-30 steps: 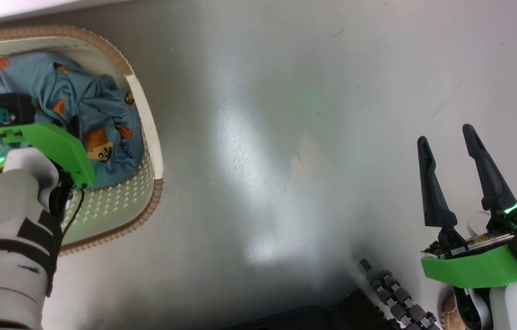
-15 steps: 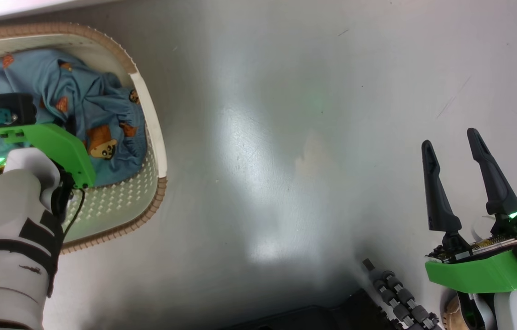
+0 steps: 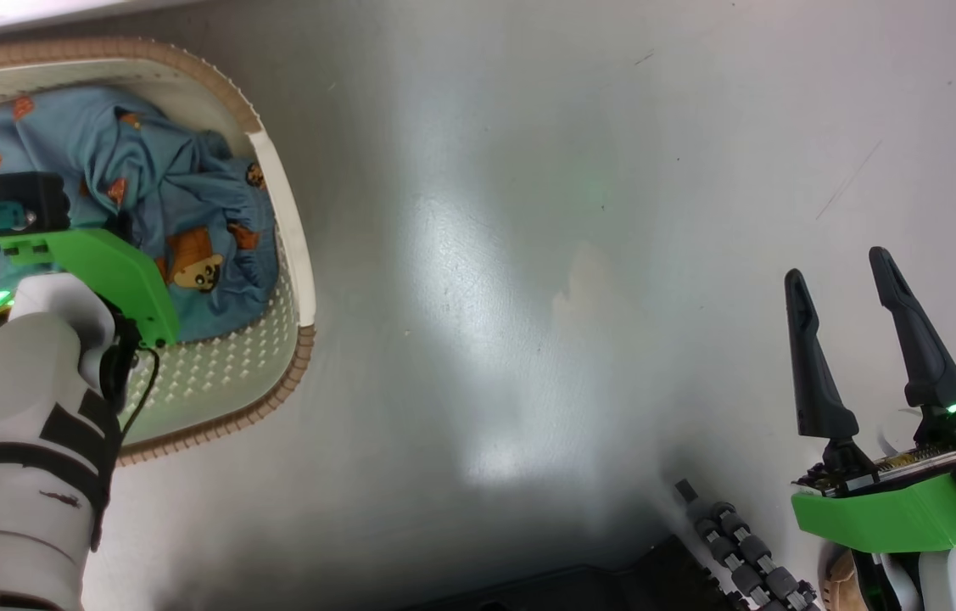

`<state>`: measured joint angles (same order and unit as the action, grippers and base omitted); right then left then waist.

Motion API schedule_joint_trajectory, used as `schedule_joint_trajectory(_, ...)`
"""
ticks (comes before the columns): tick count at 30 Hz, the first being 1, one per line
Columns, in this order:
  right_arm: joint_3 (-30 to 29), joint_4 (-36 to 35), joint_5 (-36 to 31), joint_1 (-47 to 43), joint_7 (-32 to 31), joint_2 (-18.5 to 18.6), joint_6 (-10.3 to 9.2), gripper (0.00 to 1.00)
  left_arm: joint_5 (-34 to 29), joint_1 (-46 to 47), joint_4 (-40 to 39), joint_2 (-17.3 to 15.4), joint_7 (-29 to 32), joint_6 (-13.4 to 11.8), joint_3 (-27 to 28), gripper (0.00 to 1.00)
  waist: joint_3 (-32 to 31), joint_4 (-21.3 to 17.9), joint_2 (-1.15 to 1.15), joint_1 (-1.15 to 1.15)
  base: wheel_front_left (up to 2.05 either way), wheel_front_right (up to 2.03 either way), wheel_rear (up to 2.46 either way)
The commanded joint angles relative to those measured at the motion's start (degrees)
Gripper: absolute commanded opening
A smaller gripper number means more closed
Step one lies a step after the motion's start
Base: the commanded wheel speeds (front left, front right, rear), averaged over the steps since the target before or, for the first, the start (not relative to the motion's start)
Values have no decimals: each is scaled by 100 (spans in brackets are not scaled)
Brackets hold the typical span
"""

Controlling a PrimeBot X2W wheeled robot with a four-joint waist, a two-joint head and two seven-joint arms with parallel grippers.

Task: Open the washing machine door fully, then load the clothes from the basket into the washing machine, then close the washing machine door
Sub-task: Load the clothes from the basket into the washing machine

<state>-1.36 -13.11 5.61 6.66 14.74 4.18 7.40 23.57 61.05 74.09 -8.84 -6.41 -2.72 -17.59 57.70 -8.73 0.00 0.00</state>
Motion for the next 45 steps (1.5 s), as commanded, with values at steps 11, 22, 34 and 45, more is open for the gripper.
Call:
schedule_joint_trajectory(11, 130, -35, 15, -120, 26, 35, 9, 100, 347, -310, -13, -271, -486, -124, 275, 0, 40, 37, 0, 0, 0, 0, 0)
schedule_joint_trajectory(22, 201, 170, 117, 364, 26, -22, 9, 100, 456, -922, -872, -302, -855, -225, 653, 0, -230, 231, 0, 0, 0, 0, 0)
schedule_joint_trajectory(34, 250, 497, 219, 514, 26, -56, 9, 100, -7, -2277, -2309, -50, -858, -458, 1182, 0, -1075, 350, 0, 0, 0, 0, 0)
schedule_joint_trajectory(45, 232, 883, 298, 302, 26, -85, 9, 100, -461, -3466, -3365, 310, -858, -391, 1695, 0, -2427, 611, 0, 0, 0, 0, 0)
